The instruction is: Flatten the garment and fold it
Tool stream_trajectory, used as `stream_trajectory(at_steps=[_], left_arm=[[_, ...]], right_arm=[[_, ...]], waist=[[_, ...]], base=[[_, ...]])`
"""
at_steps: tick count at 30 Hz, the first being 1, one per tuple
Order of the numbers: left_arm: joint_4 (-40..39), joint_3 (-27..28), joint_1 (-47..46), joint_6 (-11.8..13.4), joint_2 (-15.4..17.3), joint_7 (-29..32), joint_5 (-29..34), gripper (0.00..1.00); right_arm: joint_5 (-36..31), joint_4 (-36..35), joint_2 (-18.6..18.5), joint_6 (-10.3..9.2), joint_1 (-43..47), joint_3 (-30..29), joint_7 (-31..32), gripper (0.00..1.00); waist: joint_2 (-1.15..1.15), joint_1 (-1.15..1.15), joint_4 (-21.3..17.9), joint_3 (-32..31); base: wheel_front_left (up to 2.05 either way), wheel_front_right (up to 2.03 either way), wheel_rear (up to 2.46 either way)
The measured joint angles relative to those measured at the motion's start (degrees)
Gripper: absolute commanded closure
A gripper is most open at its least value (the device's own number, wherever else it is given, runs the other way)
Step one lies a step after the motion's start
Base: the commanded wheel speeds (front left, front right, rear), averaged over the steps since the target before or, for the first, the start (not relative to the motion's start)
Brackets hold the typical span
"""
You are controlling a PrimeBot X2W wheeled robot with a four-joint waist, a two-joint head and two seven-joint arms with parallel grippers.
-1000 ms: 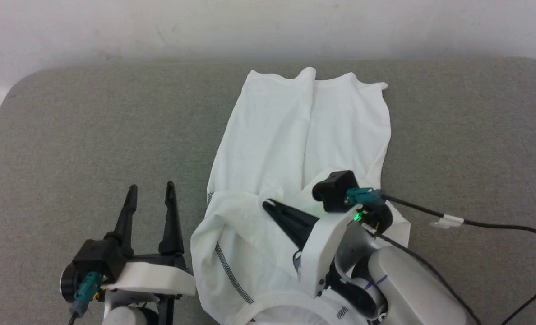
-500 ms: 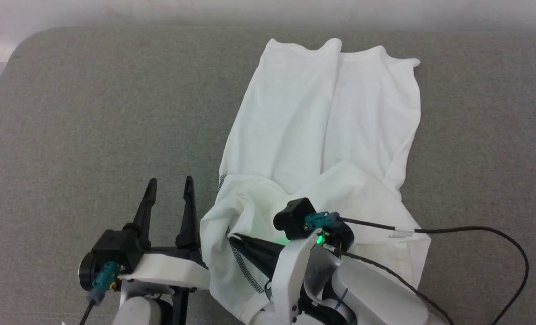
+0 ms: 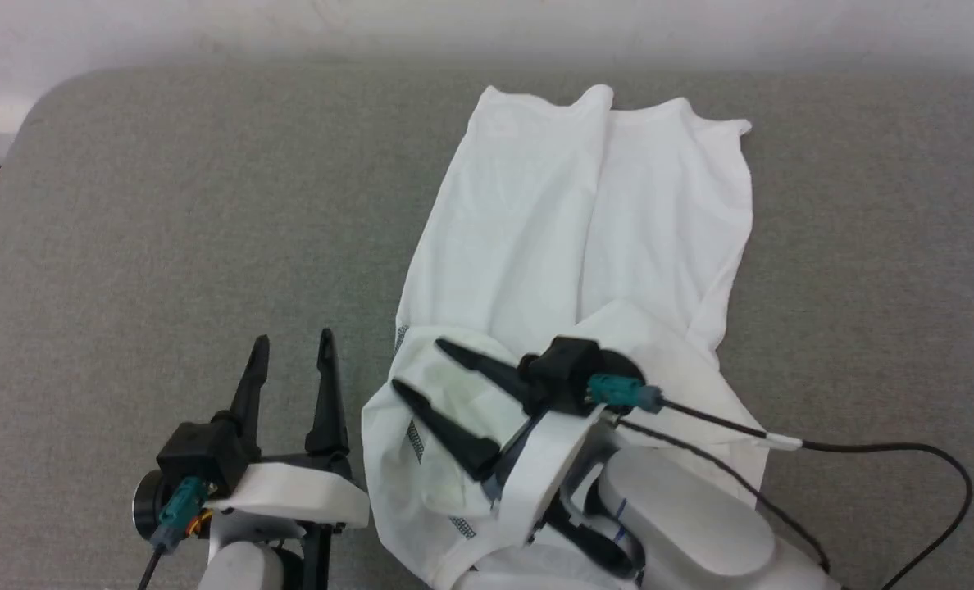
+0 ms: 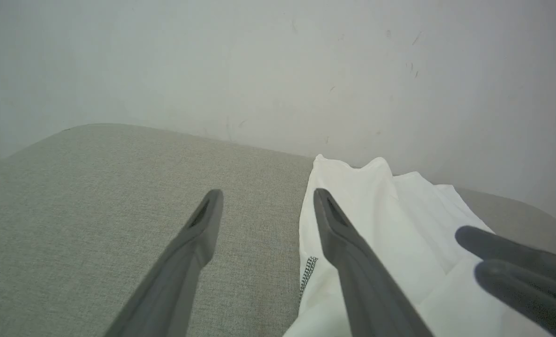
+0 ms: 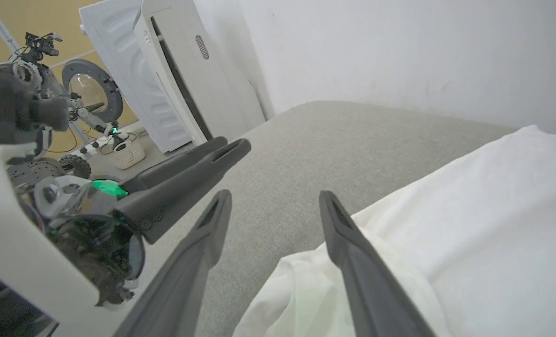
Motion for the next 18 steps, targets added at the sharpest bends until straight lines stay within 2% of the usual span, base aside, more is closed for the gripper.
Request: stream_trajectory(at_steps=[3,7,11,18], left_arm=[[0.1,0.5,0.6,0.5,0.2,0.0,0.0,0.00],[0.0,1.1,2.1,1.0,0.5,0.0,-0.1,0.00],[-0.3,1.7,3.1,1.5,0.7,0.0,-0.3,0.00],[-0.9,2.1,4.4,2.4,1.2,0.0,-0.6,0.00]], right_arm=[[-4.5,0.5,0.0,0.00,0.2,-5.1,-1.5,0.00],[-11.0,-1.1,-0.5,0.00,2.8,-15.5,-2.2,0.00],[-17.0,-5.8,-1.5,0.00,9.0,-27.0,-2.3,0.00],[-23.3,-13.9,-1.4,0.00,19.9,-42.5,-2.2,0.00]], waist=[[0.00,0.00,-0.7,-1.5],[0.00,0.00,-1.8,-3.3],[0.00,0.00,-3.3,-4.5],[0.00,0.00,-5.4,-5.8]], base=[[0.00,0.00,0.00],[0.00,0.00,0.00],[0.00,0.00,0.00],[0.00,0.00,0.00]])
